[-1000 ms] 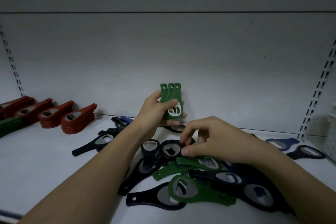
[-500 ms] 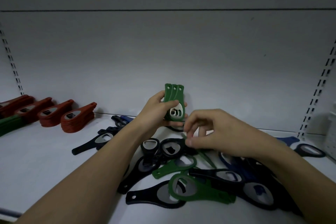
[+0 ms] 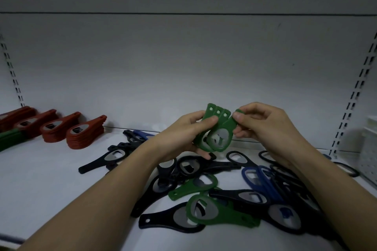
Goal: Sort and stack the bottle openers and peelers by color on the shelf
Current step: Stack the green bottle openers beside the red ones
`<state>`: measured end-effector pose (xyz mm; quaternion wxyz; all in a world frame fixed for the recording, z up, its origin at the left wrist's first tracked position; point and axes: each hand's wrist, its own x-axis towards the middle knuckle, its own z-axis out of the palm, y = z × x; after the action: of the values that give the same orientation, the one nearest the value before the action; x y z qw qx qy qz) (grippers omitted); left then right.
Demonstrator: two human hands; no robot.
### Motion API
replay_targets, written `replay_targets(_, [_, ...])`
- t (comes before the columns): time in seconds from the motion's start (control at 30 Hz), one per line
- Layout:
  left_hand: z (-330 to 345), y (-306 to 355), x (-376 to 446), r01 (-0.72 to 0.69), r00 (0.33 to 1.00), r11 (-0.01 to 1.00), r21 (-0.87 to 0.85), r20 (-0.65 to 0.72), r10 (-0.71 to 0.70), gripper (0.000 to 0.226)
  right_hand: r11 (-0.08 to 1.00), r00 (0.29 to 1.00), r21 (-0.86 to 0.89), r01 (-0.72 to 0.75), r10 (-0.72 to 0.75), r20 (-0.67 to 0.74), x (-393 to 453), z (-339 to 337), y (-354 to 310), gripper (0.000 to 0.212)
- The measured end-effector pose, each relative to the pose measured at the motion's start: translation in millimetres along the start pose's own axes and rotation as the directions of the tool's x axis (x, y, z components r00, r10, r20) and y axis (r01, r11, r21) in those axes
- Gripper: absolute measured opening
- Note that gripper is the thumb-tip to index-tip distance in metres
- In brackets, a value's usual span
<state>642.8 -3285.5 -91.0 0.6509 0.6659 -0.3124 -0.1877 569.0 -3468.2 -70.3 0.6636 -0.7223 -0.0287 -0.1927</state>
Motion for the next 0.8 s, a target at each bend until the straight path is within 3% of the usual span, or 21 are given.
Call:
replay_targets(0.1, [-1, -2, 1, -0.023, 1.0, 0.998, 0.052, 0.001, 0.023, 0.033, 0.999, 0.999, 0.033, -0.04, 0.039, 0.013, -1, 4, 2, 0.017])
replay_targets(0.27, [-10, -3, 2, 0.046, 0.999, 0.996, 0.078, -0.032, -0.044, 0.035, 0.958, 0.987, -0.283, -0.035, 0.077, 0.138, -3, 7, 6, 0.03])
replay_targets(0.37, [-13, -2, 0, 0.082, 0.995, 0.992, 0.094, 0.042, -0.086, 0.035, 0.943, 0.979, -0.332, -0.011, 0.077, 0.186, -4, 10, 9, 0.036])
replay_targets(0.47, [-15, -4, 0, 0.089, 0.996, 0.983, 0.162, 0.007, -0.091, 0.032, 0.933, 0.968, -0.358, 0.031, 0.061, 0.243, -7, 13, 5, 0.032])
replay_targets(0.57, [-20, -8, 3, 0.086, 0.992, 0.958, 0.273, -0.112, -0.057, 0.03, 0.886, 0.91, -0.448, 0.12, 0.082, 0.407, -14, 17, 1, 0.019])
replay_targets(0.67, [-28, -9, 4, 0.1, 0.973, 0.934, 0.343, -0.23, -0.02, 0.032, 0.801, 0.801, -0.554, 0.228, 0.169, 0.574, -22, 24, 0, 0.012])
replay_targets(0.8, [-33, -9, 4, 0.099, 0.957, 0.937, 0.336, -0.29, 0.003, 0.031, 0.646, 0.759, -0.67, 0.366, 0.209, 0.616, -24, 30, 8, 0.019])
